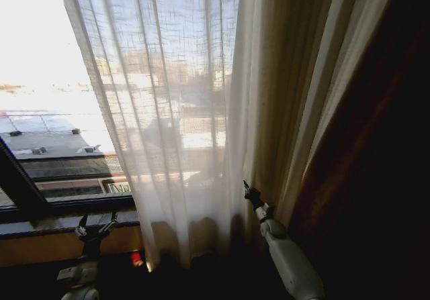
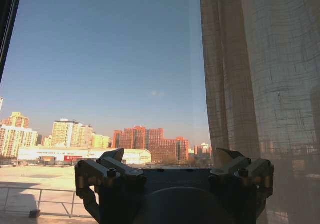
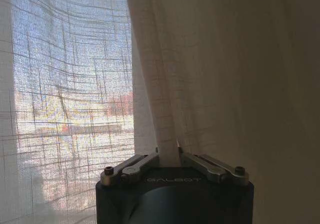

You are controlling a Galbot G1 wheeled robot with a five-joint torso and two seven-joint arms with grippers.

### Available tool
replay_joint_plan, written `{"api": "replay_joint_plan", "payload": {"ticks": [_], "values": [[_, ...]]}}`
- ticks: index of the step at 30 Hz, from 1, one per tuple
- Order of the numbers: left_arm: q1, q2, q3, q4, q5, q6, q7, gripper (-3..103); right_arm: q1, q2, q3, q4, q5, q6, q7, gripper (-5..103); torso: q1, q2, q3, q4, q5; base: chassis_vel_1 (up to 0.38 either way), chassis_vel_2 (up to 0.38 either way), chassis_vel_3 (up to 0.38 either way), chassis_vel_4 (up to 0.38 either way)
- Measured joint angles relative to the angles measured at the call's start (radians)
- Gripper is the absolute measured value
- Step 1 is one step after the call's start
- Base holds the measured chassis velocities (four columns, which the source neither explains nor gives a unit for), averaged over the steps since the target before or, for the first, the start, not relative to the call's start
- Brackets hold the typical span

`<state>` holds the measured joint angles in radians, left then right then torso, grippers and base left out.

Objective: Open the curtains by pulling them apart, changing their state from closed to fully open.

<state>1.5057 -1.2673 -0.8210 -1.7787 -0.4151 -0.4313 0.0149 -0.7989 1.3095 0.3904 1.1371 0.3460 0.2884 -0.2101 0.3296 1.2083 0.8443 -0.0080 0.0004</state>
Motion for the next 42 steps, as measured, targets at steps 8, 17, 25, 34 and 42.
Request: {"api": "replay_joint_plan", "payload": {"ticks": [8, 17, 25, 34, 42], "values": [[0.0, 0.0, 0.0, 0.0, 0.0, 0.0, 0.0, 100, 0.002, -0.005, 0.009, -0.009, 0.002, 0.0, -0.004, 0, 0.0, 0.0, 0.0, 0.0001, -0.0005, -0.077, -0.073, 0.081, 0.07], [0.0, 0.0, 0.001, 0.0, 0.0, 0.0, 0.0, 100, 0.004, -0.007, 0.013, -0.016, 0.008, 0.005, 0.003, 0, 0.0, 0.0, 0.0, 0.0001, -0.0005, -0.183, -0.208, 0.186, 0.2], [0.0, 0.0, 0.001, 0.0, 0.0, 0.0, 0.0, 100, 0.029, 0.001, 0.012, -0.048, -0.038, 0.029, 0.024, 0, 0.0, 0.0, 0.0, 0.0, -0.0003, -0.292, -0.292, 0.297, 0.291], [0.0, -0.001, 0.001, 0.0, 0.0, 0.0, 0.001, 100, 0.077, 0.006, 0.048, -0.108, -0.144, -0.035, 0.247, 0, 0.0, 0.0, 0.0, -0.0003, -0.0002, -0.124, -0.116, 0.109, 0.106], [0.0, 0.0, 0.0, 0.0, 0.0, 0.0, 0.0, 100, 0.064, -0.003, 0.055, -0.089, -0.147, -0.046, 0.267, 0, 0.0, 0.0, 0.0, 0.0003, -0.0005, 0.026, 0.037, -0.035, -0.028]]}}
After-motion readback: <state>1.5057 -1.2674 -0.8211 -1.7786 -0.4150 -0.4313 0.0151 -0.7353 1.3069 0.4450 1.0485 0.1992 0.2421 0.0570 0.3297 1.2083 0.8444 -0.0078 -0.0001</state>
